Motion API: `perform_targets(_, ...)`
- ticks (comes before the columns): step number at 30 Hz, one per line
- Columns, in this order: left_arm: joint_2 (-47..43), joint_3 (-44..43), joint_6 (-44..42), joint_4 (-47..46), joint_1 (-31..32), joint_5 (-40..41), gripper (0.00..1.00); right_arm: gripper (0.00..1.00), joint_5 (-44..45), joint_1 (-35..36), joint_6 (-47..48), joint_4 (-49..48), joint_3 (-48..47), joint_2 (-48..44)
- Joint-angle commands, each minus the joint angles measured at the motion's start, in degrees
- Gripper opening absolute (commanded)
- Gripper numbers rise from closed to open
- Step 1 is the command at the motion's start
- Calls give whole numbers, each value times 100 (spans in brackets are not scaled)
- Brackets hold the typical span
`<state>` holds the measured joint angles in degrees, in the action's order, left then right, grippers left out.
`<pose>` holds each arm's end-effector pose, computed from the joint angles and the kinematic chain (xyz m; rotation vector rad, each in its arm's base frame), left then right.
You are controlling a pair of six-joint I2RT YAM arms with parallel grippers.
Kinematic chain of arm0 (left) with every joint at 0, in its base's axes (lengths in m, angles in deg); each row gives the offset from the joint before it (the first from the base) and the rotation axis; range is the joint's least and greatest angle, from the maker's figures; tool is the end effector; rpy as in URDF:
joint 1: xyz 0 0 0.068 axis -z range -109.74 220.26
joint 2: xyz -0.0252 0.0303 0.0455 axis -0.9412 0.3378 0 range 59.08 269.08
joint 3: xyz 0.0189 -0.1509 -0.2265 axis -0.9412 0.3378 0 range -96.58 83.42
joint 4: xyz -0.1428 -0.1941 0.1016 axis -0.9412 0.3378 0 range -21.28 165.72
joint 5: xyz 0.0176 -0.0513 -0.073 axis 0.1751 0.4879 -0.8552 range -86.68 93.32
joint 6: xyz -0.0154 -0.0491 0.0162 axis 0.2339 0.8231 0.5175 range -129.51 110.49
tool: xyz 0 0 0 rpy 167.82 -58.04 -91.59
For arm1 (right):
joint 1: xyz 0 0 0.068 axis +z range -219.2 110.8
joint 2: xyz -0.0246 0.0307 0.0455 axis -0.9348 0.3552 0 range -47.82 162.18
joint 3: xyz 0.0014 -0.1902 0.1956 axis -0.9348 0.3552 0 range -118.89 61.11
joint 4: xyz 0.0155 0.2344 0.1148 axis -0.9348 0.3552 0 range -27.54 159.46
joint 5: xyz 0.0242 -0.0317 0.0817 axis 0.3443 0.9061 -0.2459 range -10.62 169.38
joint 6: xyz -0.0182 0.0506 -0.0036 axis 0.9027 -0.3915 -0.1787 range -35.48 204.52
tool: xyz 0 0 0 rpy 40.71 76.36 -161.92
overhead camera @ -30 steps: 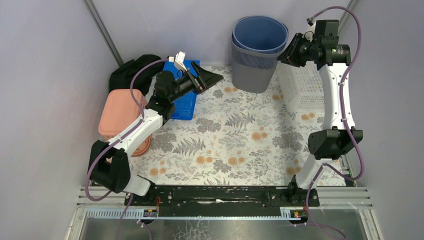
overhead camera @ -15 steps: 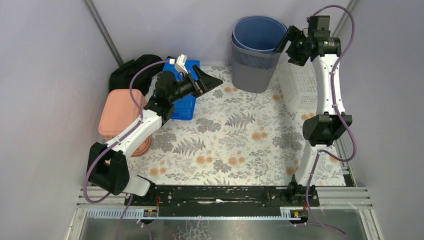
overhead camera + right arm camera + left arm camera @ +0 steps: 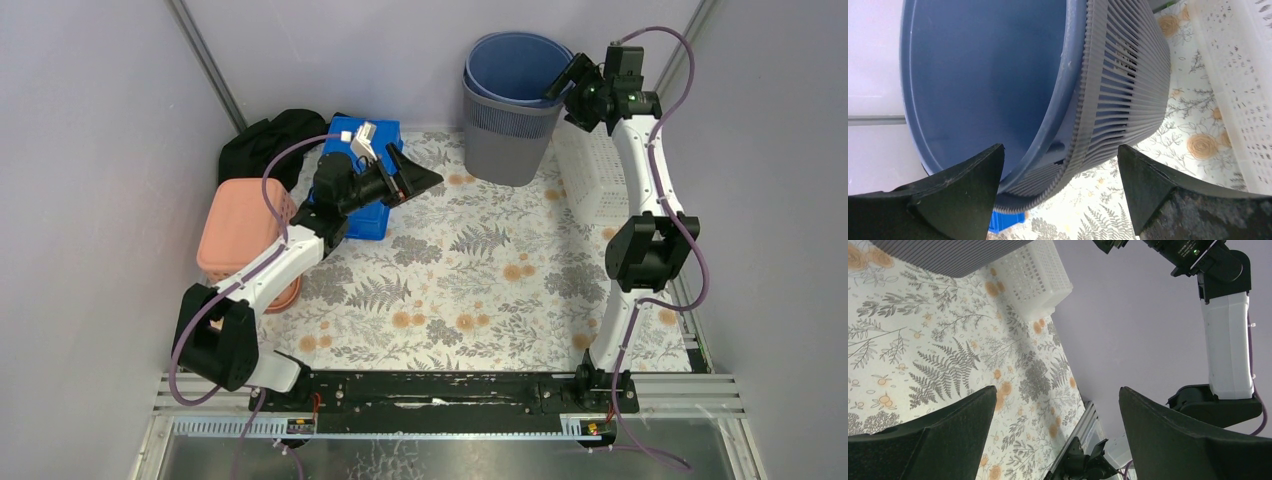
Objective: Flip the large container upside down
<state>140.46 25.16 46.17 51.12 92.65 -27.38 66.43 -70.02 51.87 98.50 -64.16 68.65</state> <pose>0.3015 -0.1438 0.3234 -0.0867 1.8768 -1.4312 0.4672 0.0012 0.3970 0.4606 2.0307 0.5742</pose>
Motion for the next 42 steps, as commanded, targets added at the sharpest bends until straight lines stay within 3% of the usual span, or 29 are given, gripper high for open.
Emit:
perform_targets(1,-114,161,-97,-260,-43,-135,100,90,-36,-24,-293,-814,326,-323)
perform_targets(16,-106,213,-172,-160,-148,-239,100,86,660,-100,150,373,-639,507)
perform_targets(19,-155,260,-201,-122,-154,-213,100,75,601,-103,284,448,-711,559)
perform_targets(23,-170,288,-224,-86,-158,-208,100,41,421,-103,469,484,-621,455)
perform_targets(26,-171,295,-213,-70,-156,-224,100,28,320,-103,625,535,-411,258)
perform_targets(32,-344,387,-214,20,-157,-219,100,17,46,-98,850,553,293,-185)
perform_targets(42,-807,563,-227,400,-154,-107,100,13,-104,159,1037,604,1245,-1387)
